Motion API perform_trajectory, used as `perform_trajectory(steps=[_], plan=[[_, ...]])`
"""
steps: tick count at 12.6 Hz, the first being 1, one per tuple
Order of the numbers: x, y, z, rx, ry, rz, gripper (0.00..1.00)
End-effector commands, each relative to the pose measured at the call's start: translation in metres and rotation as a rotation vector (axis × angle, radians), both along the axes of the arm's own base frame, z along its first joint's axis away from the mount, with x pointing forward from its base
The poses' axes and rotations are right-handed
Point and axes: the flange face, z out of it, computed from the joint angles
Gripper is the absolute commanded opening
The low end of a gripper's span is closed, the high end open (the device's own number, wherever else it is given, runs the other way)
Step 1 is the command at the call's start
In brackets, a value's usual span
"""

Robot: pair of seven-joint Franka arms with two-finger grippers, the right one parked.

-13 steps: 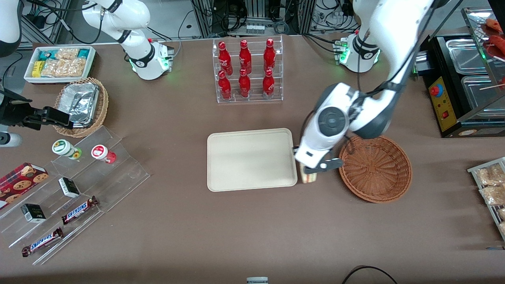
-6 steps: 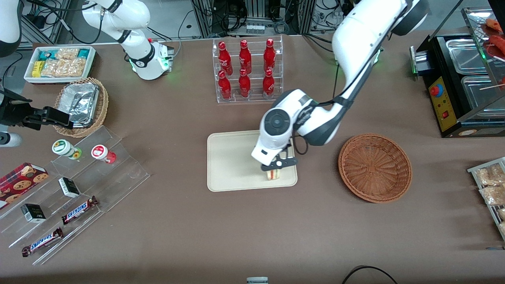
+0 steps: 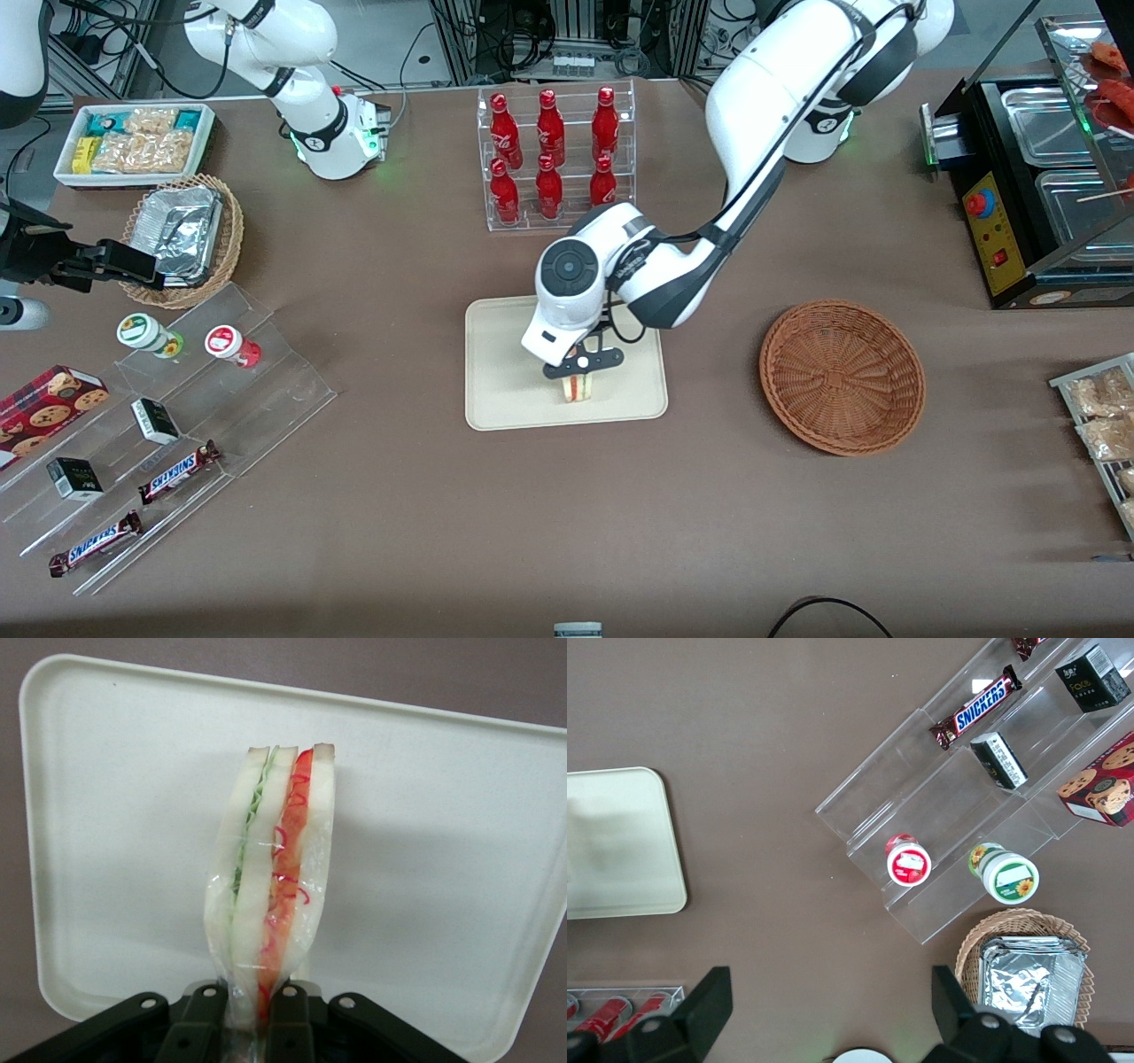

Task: Place sandwich from basket to tray
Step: 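Lower the sandwich onto the tray center with the left gripper, then open the left gripper and raise it away from the sandwich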

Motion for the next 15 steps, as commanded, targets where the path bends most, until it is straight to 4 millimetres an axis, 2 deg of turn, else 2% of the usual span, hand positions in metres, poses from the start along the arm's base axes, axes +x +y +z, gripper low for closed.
perform_trajectory(steps=[1,11,12,13,14,15], plan=[[0.006,-0.011,-0.007,0.047,-0.015,0.015,0.00],[0.000,-0.014,-0.024,0.066,-0.002,0.066,0.00],[0.001,-0.013,-0.025,0.066,-0.002,0.068,0.16],[0.000,-0.014,-0.025,0.064,-0.002,0.066,0.58],[0.000,-0.014,-0.026,0.066,0.001,0.067,0.86],[-0.001,-0.013,-0.028,0.069,0.002,0.065,0.98]])
